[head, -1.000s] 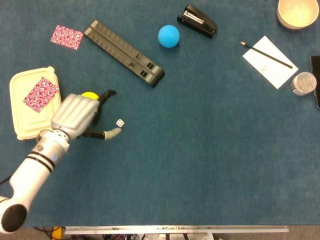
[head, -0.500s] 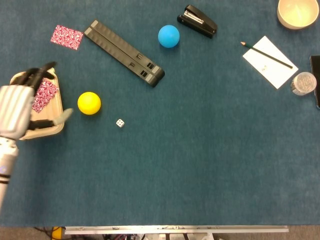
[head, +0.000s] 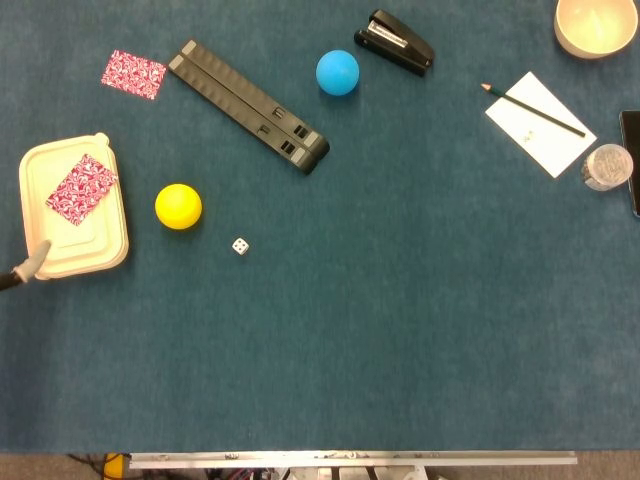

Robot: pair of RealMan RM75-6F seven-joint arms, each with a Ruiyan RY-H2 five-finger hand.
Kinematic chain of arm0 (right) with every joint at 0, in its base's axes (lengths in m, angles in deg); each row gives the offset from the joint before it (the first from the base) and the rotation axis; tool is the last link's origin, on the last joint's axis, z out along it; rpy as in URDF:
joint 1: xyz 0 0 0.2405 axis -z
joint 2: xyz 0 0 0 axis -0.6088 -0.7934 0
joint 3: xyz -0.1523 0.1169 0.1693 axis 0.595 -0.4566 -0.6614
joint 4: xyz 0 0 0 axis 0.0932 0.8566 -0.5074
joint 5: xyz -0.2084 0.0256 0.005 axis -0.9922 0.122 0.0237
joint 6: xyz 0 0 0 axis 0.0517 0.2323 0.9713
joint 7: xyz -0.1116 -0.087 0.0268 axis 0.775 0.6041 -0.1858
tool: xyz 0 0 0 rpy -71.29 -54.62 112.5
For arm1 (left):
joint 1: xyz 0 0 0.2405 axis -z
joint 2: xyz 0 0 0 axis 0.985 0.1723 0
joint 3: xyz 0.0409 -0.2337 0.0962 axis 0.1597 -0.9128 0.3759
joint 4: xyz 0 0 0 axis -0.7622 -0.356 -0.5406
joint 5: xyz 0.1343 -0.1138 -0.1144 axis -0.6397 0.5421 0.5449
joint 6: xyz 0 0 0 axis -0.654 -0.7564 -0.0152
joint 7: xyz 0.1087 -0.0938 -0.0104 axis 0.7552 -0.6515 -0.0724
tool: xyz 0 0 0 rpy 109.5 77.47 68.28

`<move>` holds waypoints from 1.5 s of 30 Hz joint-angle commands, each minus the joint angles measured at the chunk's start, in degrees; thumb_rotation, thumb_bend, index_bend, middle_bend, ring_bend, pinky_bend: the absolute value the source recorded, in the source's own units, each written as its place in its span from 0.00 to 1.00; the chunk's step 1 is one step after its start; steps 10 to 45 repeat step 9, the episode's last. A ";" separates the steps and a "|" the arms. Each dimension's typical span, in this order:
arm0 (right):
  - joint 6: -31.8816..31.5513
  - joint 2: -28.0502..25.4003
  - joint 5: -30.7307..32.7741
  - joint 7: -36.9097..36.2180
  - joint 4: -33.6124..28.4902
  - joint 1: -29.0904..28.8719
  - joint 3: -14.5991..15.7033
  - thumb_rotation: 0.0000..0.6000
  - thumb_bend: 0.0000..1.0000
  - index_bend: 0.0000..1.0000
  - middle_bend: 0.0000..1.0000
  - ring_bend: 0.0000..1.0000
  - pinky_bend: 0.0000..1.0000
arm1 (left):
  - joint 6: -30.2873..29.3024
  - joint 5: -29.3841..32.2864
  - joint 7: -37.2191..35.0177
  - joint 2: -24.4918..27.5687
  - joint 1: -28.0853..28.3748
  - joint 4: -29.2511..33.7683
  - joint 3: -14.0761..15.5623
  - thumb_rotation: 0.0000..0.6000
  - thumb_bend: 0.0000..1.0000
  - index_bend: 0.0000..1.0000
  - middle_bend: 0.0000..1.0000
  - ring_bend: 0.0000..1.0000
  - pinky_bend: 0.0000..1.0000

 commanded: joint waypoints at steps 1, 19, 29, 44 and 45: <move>0.01 0.05 -0.09 0.26 -0.19 -0.07 0.00 1.00 0.29 0.25 0.21 0.06 0.06 | -1.07 -0.92 -0.31 0.35 -1.73 0.10 0.32 0.58 0.18 0.10 0.21 0.12 0.15; 0.44 0.36 -0.09 1.06 -0.50 -0.41 0.05 1.00 0.29 0.25 0.21 0.06 0.06 | -0.14 -1.96 -1.09 0.66 -3.20 -0.16 -0.87 0.58 0.18 0.11 0.21 0.12 0.15; 0.44 0.36 -0.09 1.06 -0.50 -0.41 0.05 1.00 0.29 0.25 0.21 0.06 0.06 | -0.14 -1.96 -1.09 0.66 -3.20 -0.16 -0.87 0.58 0.18 0.11 0.21 0.12 0.15; 0.44 0.36 -0.09 1.06 -0.50 -0.41 0.05 1.00 0.29 0.25 0.21 0.06 0.06 | -0.14 -1.96 -1.09 0.66 -3.20 -0.16 -0.87 0.58 0.18 0.11 0.21 0.12 0.15; 0.44 0.36 -0.09 1.06 -0.50 -0.41 0.05 1.00 0.29 0.25 0.21 0.06 0.06 | -0.14 -1.96 -1.09 0.66 -3.20 -0.16 -0.87 0.58 0.18 0.11 0.21 0.12 0.15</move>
